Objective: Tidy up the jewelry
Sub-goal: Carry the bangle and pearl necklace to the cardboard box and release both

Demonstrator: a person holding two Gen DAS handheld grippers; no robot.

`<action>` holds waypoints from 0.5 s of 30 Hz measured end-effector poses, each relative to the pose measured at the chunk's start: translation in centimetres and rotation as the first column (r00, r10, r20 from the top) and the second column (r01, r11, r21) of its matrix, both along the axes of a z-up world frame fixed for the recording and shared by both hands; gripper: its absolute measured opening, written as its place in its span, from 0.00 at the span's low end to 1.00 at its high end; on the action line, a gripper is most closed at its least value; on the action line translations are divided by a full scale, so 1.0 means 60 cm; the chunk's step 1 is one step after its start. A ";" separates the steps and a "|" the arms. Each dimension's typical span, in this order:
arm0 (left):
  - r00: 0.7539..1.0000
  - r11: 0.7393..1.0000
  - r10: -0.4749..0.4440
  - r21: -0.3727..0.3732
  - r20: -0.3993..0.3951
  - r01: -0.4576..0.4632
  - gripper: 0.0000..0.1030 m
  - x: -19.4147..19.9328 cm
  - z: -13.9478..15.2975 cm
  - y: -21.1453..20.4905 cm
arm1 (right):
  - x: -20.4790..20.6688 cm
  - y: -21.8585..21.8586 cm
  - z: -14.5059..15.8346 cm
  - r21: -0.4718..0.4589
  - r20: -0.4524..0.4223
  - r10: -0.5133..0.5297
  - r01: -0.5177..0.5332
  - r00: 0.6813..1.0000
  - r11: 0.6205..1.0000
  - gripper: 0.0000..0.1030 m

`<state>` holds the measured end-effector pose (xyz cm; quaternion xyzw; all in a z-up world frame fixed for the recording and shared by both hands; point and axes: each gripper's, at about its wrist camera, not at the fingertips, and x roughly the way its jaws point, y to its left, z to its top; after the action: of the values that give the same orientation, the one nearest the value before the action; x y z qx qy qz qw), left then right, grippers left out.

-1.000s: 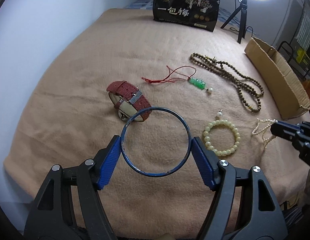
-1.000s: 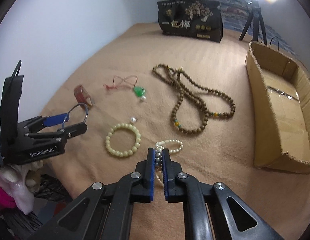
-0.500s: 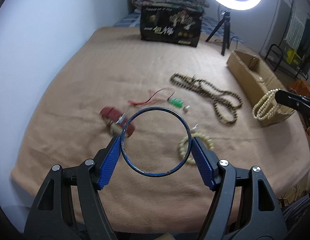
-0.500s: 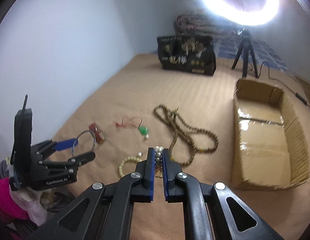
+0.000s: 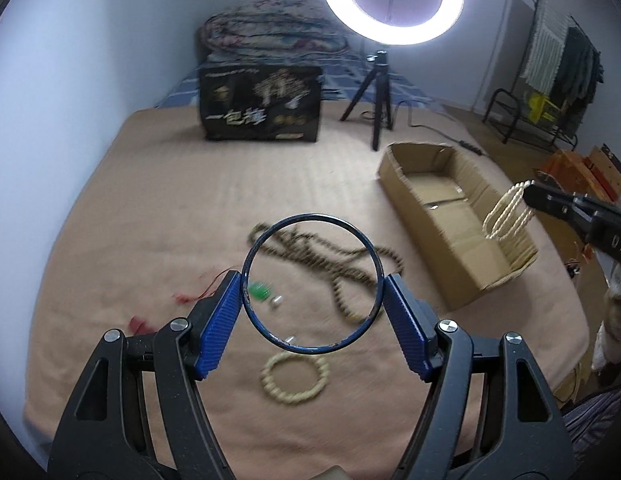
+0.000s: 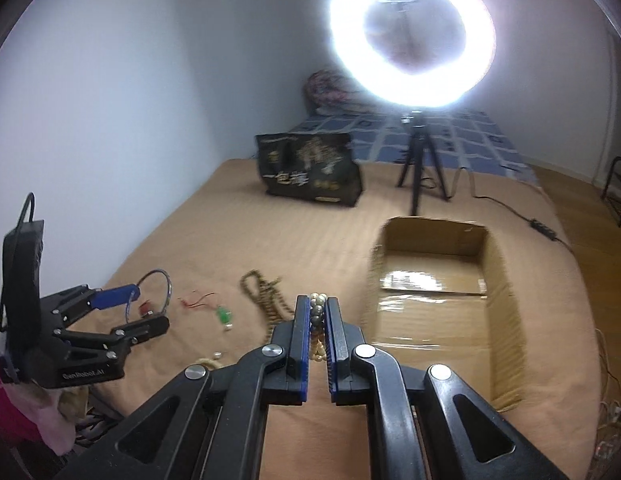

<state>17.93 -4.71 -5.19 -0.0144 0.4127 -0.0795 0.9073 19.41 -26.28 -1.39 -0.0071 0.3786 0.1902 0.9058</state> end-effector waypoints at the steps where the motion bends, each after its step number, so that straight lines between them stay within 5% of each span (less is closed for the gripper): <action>1: 1.000 1.000 -0.012 -0.001 0.004 0.012 0.71 0.010 0.004 -0.013 | 0.000 -0.007 0.002 -0.004 0.000 -0.009 0.009 1.000 1.000 0.04; 15: 0.991 0.991 -0.132 -0.034 0.022 0.132 0.71 0.115 0.012 -0.159 | 0.043 -0.124 -0.016 -0.050 -0.038 -0.155 0.153 0.987 0.987 0.04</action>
<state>24.85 -14.25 -4.44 -0.0022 0.4025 -0.1466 0.9036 22.02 -33.70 -2.37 0.0051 0.4011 0.1106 0.9093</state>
